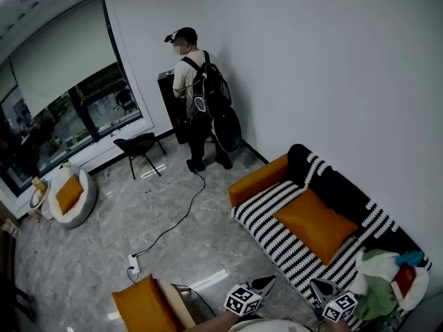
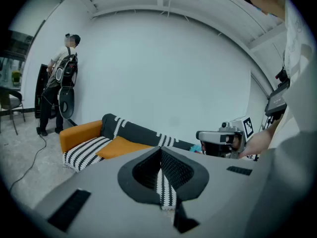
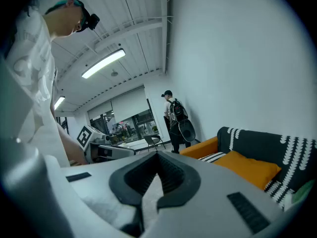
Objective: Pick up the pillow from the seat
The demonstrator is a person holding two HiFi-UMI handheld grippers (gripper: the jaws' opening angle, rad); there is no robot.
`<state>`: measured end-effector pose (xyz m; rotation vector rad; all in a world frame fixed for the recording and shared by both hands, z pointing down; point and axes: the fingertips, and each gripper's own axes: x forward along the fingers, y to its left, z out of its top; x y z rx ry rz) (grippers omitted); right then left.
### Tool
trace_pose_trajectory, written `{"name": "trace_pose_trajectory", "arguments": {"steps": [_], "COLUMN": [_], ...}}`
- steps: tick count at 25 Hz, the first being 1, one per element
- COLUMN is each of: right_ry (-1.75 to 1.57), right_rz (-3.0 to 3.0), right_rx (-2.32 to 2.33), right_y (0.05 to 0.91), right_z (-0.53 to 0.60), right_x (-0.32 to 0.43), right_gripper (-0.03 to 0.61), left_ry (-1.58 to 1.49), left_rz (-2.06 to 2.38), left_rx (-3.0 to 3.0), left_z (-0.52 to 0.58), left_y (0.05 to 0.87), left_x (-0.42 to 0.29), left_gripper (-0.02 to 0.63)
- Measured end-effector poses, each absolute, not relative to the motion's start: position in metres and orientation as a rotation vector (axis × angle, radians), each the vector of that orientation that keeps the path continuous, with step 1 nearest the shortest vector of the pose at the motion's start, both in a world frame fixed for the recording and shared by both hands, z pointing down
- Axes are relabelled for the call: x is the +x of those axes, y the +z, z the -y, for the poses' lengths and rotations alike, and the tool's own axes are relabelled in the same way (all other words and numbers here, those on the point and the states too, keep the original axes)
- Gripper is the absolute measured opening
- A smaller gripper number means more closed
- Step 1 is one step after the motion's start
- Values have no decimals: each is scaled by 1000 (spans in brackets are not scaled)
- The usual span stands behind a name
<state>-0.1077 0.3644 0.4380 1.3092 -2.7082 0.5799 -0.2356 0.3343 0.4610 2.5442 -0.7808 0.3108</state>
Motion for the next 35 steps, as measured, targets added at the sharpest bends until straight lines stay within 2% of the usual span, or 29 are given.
{"name": "trace_pose_trajectory", "arguments": {"steps": [35], "right_ry": [657], "right_rz": [2734], "right_rx": [1317], "right_y": [447], "right_z": [-398], "right_x": [-32], "right_gripper": [14], "left_ry": [343], "left_rz": [905], "left_rx": [2549], "left_z": [-373], "left_y": [451], "left_x": [-171], "left_gripper": [9]}}
